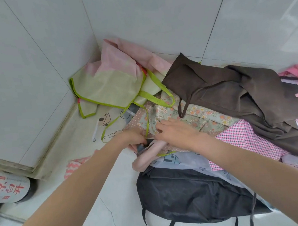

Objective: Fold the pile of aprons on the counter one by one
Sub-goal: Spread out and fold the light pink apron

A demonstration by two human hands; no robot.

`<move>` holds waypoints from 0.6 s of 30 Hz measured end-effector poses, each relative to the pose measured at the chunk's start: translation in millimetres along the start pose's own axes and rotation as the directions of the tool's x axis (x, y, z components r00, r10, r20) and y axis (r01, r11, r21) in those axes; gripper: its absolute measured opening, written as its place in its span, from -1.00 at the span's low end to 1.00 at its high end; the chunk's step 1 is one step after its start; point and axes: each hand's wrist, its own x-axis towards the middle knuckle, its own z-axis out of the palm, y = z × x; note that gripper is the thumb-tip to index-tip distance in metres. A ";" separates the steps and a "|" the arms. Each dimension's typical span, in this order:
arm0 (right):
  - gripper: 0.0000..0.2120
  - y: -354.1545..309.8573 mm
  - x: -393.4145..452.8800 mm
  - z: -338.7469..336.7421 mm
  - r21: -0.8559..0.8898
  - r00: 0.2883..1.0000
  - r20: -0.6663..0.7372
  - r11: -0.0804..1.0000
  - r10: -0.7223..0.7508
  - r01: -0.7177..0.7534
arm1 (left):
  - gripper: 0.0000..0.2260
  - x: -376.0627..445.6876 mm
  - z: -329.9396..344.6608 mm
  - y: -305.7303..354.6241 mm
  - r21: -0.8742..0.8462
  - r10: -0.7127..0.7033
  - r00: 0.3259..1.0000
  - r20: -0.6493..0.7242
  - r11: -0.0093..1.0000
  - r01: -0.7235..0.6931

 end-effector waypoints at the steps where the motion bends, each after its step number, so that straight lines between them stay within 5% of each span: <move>1: -0.68 0.2 -1.5 0.8 -0.048 0.998 -0.063 0.999 -0.005 0.002 | -0.81 1.0 -1.2 -2.3 -0.073 0.011 0.999 -0.043 0.997 -0.014; 5: -0.44 11.2 -5.9 16.4 -0.073 0.971 -0.240 0.997 0.009 -0.027 | -0.80 -6.9 -3.8 -0.7 -0.158 0.164 0.973 -0.164 0.969 -0.190; 10: -0.37 6.5 -8.3 2.0 -0.010 0.976 -0.141 0.985 0.167 -0.170 | -0.78 -23.8 3.2 20.8 0.446 0.410 0.815 -0.411 0.870 -0.212; 12: -0.33 4.1 -11.6 0.3 -0.043 0.964 -0.201 0.981 0.175 -0.187 | -0.76 -26.7 5.7 22.5 0.562 0.474 0.766 -0.434 0.807 -0.181; 18: -0.43 -0.2 -21.2 18.1 -0.144 0.937 -0.329 0.975 0.116 -0.171 | -0.74 -34.3 9.4 14.1 0.444 0.448 0.810 -0.378 0.855 -0.266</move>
